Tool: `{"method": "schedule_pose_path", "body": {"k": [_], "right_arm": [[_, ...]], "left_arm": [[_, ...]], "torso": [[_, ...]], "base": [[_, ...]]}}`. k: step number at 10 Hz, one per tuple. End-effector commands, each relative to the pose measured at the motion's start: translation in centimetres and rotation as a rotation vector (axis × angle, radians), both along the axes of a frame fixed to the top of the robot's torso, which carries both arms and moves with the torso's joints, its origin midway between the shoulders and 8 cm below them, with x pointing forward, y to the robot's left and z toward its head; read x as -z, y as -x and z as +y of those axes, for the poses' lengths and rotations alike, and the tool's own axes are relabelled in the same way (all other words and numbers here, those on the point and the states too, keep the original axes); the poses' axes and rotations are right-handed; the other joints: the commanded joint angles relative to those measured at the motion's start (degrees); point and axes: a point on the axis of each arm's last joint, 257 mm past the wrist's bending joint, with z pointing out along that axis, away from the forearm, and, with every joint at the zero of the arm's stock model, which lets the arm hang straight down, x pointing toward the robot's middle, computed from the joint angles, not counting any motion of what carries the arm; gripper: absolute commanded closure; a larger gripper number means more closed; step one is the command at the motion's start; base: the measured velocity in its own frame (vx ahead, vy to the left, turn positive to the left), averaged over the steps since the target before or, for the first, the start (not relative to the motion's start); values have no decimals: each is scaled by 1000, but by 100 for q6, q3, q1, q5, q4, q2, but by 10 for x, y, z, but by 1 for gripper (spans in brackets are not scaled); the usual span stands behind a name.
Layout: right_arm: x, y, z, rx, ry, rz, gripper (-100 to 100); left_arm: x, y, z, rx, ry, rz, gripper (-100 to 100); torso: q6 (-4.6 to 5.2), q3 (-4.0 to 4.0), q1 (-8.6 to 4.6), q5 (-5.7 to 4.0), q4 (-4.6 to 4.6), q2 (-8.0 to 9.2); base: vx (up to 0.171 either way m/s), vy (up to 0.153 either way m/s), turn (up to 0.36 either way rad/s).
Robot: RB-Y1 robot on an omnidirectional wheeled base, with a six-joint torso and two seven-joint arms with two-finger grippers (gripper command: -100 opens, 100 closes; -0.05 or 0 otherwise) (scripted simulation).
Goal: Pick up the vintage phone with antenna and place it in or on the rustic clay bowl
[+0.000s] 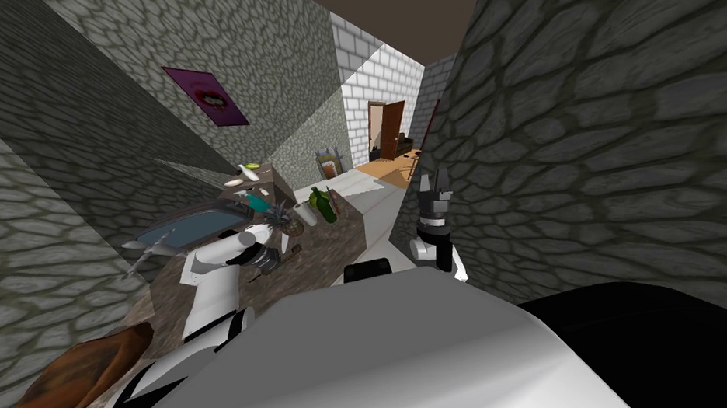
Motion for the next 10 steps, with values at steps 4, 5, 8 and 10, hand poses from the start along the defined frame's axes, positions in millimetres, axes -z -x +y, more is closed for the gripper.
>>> {"method": "schedule_pose_path", "body": {"k": [4, 5, 8, 10], "right_arm": [[0, 0, 0, 0, 0, 0, 0], [0, 0, 0, 0, 0, 0, 0], [0, 0, 0, 0, 0, 0, 0], [0, 0, 0, 0, 0, 0, 0]], "left_arm": [[-7, 3, -21, -24, 3, 3, 100], [-9, 4, -27, -24, 4, 5, 100], [-10, 5, -30, -29, 4, 5, 100], [-16, 0, -18, -31, -17, -18, 100]], "torso": [[0, 1, -4, -2, 1, 1], [1, 2, -5, -2, 1, 2], [2, 1, -2, -2, 1, 1], [2, -2, -17, -5, -1, -4]], "base": [[-20, 43, -44], [-26, 63, -59], [-15, 39, -35], [-18, 3, 6]]}}
